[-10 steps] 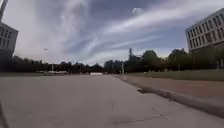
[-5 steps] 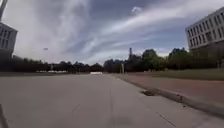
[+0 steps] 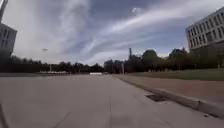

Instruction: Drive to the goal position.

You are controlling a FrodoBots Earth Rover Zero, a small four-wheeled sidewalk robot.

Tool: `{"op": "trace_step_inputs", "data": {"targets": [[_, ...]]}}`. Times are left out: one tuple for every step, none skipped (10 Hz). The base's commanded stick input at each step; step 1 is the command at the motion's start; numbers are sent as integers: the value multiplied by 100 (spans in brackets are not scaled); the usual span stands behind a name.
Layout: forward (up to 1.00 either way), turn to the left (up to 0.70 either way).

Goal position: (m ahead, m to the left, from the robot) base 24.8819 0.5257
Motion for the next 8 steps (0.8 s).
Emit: {"op": "trace_step_inputs", "data": {"targets": [[100, 0], [100, 0], [100, 0], [100, 0], [100, 0], [100, 0], [100, 0], [100, 0]]}}
